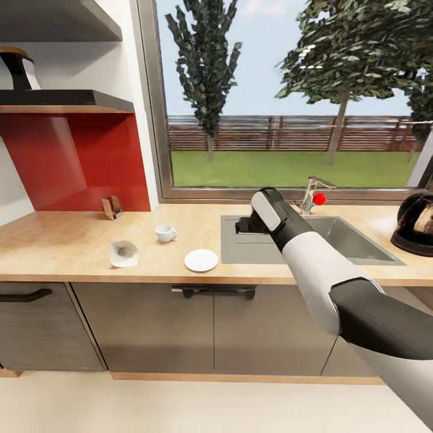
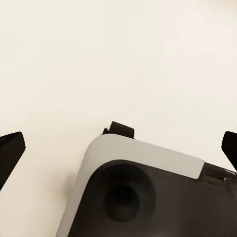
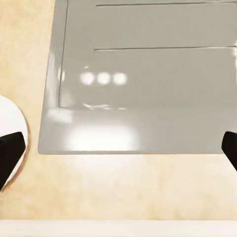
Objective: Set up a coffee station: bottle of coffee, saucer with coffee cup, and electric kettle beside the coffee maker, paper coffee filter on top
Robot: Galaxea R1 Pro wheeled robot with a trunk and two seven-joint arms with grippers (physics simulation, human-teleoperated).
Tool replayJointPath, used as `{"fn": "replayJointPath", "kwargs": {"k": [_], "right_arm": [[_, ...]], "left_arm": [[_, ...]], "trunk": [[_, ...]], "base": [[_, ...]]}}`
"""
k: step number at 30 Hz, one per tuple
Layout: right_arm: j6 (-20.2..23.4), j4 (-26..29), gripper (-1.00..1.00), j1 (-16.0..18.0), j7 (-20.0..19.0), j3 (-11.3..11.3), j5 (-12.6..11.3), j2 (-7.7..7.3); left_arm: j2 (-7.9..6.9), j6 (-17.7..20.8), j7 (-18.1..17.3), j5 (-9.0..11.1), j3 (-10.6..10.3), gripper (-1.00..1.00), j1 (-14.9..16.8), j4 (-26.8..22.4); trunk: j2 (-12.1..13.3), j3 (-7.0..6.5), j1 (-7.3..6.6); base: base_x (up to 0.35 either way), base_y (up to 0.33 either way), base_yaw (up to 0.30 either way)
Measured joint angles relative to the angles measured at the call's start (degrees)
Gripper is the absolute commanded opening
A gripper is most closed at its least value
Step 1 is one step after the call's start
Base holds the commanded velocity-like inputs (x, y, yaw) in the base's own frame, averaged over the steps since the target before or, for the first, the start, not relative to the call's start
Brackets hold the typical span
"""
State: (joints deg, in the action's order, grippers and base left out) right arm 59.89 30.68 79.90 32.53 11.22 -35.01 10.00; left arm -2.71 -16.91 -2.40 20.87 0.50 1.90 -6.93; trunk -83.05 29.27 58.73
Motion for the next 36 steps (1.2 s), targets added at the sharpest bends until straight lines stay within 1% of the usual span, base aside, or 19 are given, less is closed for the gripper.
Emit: {"fn": "replayJointPath", "kwargs": {"k": [4,7,11,16,30,35,36], "right_arm": [[-0.02,-0.02,1.0,0.03,-0.47,-0.16,-0.46,0.0],[-1.39,-0.37,1.0,0.03,-1.34,0.08,-0.62,0.0],[-1.99,-0.59,1.0,0.04,-1.88,0.29,-0.45,0.0],[-2.2,-1.17,1.0,0.04,-1.98,0.33,-0.12,0.0],[-3.08,-2.93,1.0,0.04,-1.94,0.46,0.01,0.0],[-2.7,-3.4,1.0,0.03,-1.97,0.49,0.04,0.0],[-2.73,-4.22,1.0,0.03,-1.94,0.48,-0.07,0.0]], "left_arm": [[-0.38,-0.03,0.85,0.2,0.11,1.0,0.0,-0.04],[-0.56,-0.36,1.37,0.42,0.21,1.0,0.0,-0.34],[-0.68,-0.61,1.62,0.73,0.35,1.0,0.0,-0.73],[-0.8,-0.3,1.69,0.92,0.38,1.0,0.0,-2.04],[-0.98,-0.1,1.69,0.97,0.47,1.0,0.0,-2.2],[-0.98,0.02,1.68,1.08,0.47,1.0,0.0,-2.15],[-0.98,0.06,1.68,1.11,0.47,1.0,0.0,-2.15]], "trunk": [[0.0,0.04,0.0],[0.0,0.15,0.0],[0.0,0.33,0.0],[0.0,0.55,0.0],[0.0,1.2,0.0],[0.0,1.41,-0.02],[0.0,1.43,-0.02]], "base": [[0.0,0.0,0.066],[0.0,0.0,0.196],[0.0,0.0,0.244],[0.0,0.0,0.264],[0.001,0.0,0.264],[0.12,0.009,0.169],[0.262,0.053,0.039]]}}
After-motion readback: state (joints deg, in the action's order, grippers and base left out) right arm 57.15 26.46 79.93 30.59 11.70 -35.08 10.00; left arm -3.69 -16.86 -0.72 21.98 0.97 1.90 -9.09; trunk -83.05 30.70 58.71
